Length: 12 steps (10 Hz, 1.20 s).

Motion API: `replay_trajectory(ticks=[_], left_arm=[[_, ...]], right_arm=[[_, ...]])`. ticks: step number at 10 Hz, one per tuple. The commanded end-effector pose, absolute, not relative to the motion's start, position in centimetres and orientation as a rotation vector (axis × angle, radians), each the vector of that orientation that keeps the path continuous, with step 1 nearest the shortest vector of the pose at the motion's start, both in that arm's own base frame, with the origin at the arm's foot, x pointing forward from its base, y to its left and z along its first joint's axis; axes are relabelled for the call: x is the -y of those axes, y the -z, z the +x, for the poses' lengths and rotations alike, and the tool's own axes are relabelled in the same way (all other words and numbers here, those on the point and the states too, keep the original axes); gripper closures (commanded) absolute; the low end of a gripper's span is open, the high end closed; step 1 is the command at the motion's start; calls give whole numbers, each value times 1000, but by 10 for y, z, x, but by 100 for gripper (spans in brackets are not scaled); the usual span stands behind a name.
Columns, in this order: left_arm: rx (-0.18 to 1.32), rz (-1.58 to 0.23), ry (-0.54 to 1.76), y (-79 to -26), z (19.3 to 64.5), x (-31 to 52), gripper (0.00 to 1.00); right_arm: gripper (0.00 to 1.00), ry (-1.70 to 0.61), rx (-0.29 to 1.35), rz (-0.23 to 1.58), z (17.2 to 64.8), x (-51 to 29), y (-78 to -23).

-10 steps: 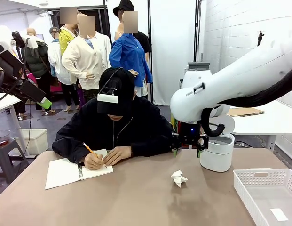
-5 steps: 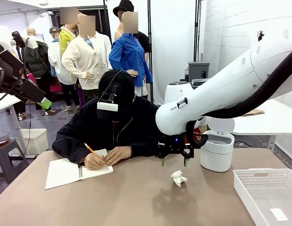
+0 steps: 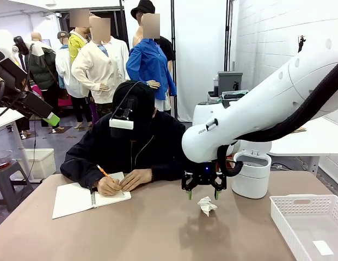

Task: Sort the paper based on its condition.
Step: If a person hands you a paper, place it in the Organizing basket , and if it's crumpled, put it in the Trash can.

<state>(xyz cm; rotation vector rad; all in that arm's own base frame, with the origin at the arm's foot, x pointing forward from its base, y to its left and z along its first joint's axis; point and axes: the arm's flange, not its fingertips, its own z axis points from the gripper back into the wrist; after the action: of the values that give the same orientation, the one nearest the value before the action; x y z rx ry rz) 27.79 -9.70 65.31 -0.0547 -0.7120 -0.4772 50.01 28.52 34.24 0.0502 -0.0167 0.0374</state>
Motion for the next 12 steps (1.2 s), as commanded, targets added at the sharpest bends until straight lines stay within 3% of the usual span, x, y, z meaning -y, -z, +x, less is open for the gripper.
replay_trajectory(ticks=[1,6,12], left_arm=[[713,-55,478,-654,277,98,0],[713,-55,478,-654,277,98,0],[713,-55,478,-654,277,98,0]], right_arm=[[0,32,27,7,500,-286,-341],[0,12,21,39,501,-283,-344],[0,-20,-55,-1,524,-290,-308]])
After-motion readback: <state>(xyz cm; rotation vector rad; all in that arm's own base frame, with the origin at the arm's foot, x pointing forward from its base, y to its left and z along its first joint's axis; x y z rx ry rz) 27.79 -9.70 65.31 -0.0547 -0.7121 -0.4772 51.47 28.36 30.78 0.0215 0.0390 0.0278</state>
